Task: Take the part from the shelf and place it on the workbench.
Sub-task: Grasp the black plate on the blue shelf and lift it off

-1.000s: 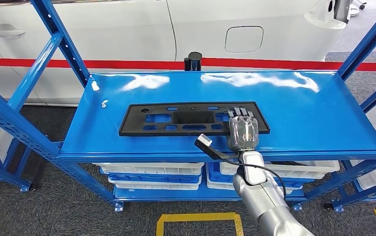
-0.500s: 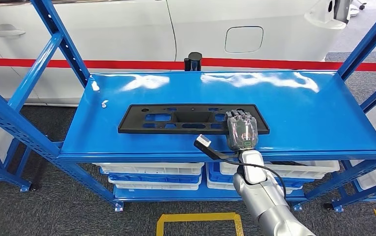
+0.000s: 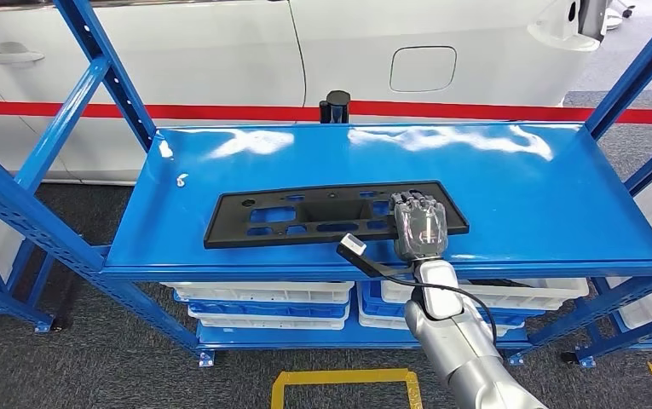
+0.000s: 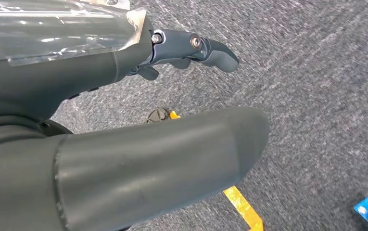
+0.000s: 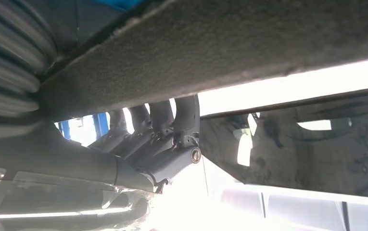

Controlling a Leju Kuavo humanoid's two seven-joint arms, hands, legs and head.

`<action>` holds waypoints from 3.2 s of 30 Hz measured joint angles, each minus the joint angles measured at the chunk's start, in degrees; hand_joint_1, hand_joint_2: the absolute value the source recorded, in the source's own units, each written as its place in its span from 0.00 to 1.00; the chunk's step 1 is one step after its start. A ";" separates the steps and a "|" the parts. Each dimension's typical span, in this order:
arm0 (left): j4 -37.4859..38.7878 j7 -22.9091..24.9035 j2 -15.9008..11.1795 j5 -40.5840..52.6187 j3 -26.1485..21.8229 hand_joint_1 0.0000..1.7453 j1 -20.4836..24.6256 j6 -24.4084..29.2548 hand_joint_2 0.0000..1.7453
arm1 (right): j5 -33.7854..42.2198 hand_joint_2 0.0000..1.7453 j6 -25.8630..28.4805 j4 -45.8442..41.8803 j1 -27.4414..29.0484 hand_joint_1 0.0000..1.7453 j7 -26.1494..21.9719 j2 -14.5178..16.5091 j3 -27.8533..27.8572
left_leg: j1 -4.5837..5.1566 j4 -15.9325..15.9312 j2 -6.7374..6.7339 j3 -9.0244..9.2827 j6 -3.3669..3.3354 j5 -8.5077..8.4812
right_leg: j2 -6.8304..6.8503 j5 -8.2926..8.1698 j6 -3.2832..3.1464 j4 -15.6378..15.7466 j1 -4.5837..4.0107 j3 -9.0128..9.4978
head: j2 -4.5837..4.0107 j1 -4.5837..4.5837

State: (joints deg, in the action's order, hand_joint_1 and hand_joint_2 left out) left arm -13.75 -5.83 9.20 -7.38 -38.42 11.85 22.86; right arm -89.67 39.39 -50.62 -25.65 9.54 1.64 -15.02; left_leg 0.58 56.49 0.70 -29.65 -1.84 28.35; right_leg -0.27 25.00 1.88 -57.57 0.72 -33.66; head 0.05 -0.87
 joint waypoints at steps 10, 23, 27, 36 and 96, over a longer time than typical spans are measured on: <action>0.00 -0.31 -0.11 0.46 1.00 0.00 0.00 2.23 1.00 | 0.34 1.00 0.00 -3.82 1.76 0.99 -1.46 -0.52 0.42 | 0.00 0.00 0.01 -0.02 0.00 0.00 | 0.00 0.00 0.00 0.00 0.00 -0.02 | 0.00 0.00; 0.00 0.32 -0.17 -0.55 1.27 0.00 0.00 1.36 1.00 | -0.48 1.00 0.00 -14.00 4.46 0.99 9.62 -4.66 -3.51 | 0.00 0.00 0.00 -0.13 0.00 0.00 | 0.00 0.00 0.00 0.00 0.01 -0.10 | 0.01 0.00; 0.00 0.30 -0.20 -0.55 1.55 0.00 -0.01 1.33 1.00 | -0.58 1.00 0.00 -15.67 4.34 0.99 14.10 -6.80 -6.58 | 0.00 0.00 0.02 -0.14 0.00 0.00 | 0.01 0.00 0.00 -0.01 0.01 -0.10 | 0.00 0.00; 0.00 0.10 -0.22 -0.55 2.07 0.00 -0.01 1.33 1.00 | -0.39 1.00 0.00 -20.15 5.16 0.99 13.60 -9.00 -9.75 | 0.00 0.00 0.02 -0.15 0.00 0.00 | 0.01 0.00 0.00 -0.01 0.00 -0.12 | 0.01 0.00; 0.00 -2.39 -1.56 -5.91 1.85 0.00 -1.13 2.39 1.00 | 77.32 1.00 -3.01 -34.04 14.47 0.99 -38.40 0.22 2.58 | 0.05 -0.02 0.04 -0.20 0.00 0.01 | 0.02 0.02 -0.01 -0.01 0.02 -0.16 | 0.00 0.00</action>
State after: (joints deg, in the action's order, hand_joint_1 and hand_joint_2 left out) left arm -13.75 -8.22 7.64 -13.29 -36.57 10.72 25.25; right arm -12.35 36.38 -84.65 -11.19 -28.86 1.86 -12.43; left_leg 0.62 56.47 0.75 -29.85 -1.84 28.36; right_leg -0.25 25.02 1.87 -57.58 0.75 -33.82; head 0.05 -0.87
